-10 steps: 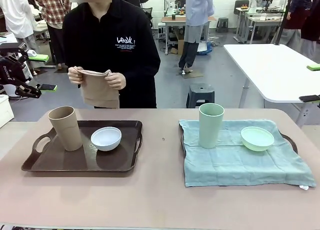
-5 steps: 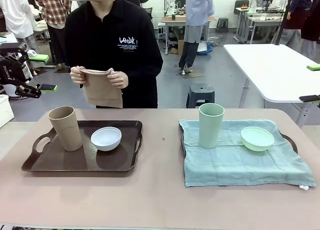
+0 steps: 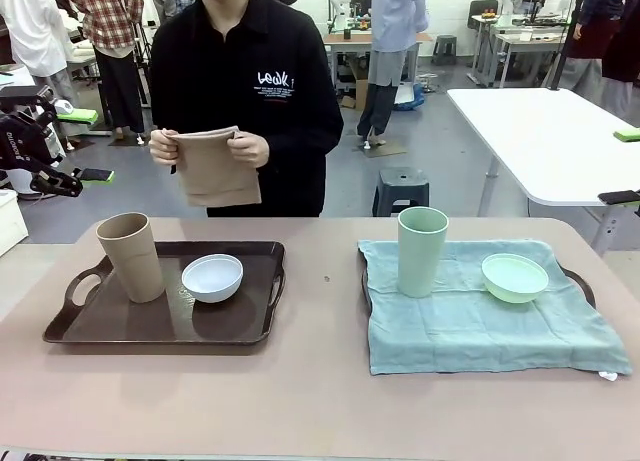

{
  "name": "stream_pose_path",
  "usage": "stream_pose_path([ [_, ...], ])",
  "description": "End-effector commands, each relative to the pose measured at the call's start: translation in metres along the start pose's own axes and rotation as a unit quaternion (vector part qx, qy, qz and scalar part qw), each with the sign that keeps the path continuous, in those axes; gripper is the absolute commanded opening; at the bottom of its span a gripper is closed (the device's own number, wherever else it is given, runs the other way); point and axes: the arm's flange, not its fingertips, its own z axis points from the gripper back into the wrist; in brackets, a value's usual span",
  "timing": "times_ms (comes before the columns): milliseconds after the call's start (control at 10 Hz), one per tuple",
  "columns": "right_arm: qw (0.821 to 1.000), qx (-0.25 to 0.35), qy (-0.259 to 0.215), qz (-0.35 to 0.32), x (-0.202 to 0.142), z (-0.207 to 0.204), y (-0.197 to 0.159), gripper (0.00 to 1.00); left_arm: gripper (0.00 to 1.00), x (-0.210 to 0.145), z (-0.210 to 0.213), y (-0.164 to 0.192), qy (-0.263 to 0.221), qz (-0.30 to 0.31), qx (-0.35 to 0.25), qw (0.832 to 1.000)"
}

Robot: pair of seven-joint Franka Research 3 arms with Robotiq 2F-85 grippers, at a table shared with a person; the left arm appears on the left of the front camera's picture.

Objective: Set up a tray with a mat and arrange the tableware.
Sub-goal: Pick up the Picnic Bowl and Reusable plastic cup from the Handle tray in front of the human's position and hold them in the air.

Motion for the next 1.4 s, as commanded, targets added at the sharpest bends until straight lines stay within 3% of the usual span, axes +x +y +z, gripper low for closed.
stream_pose_path([
  [0,1.000,0.002,0.000,0.000,-0.002,0.000,0.002,0.85,1.00,0.000,-0.001,0.000,-0.002,-0.008,-0.005,1.000],
  [500,1.000,0.000,0.000,0.000,0.000,0.000,0.000,0.85,1.00,0.000,0.000,0.000,0.000,0.000,0.000,1.000],
  [600,0.996,-0.075,0.011,0.055,-0.004,-0.027,0.039,0.85,1.00,0.007,0.018,-0.034,-0.019,-0.118,0.101,0.988],
  [800,0.966,-0.213,0.029,0.141,0.003,-0.106,0.123,0.85,1.00,0.021,0.057,-0.096,-0.039,-0.276,0.252,0.927],
  [1100,0.918,-0.316,0.023,0.237,0.028,-0.233,0.186,0.85,1.00,0.057,0.079,-0.108,-0.076,-0.365,0.464,0.803],
  [1200,0.950,-0.237,0.049,0.197,-0.014,-0.172,0.177,0.85,1.00,0.027,0.079,-0.135,-0.013,-0.283,0.255,0.924],
  [1300,0.950,-0.237,0.049,0.197,-0.014,-0.172,0.177,0.85,1.00,0.027,0.079,-0.135,-0.013,-0.283,0.255,0.924],
])
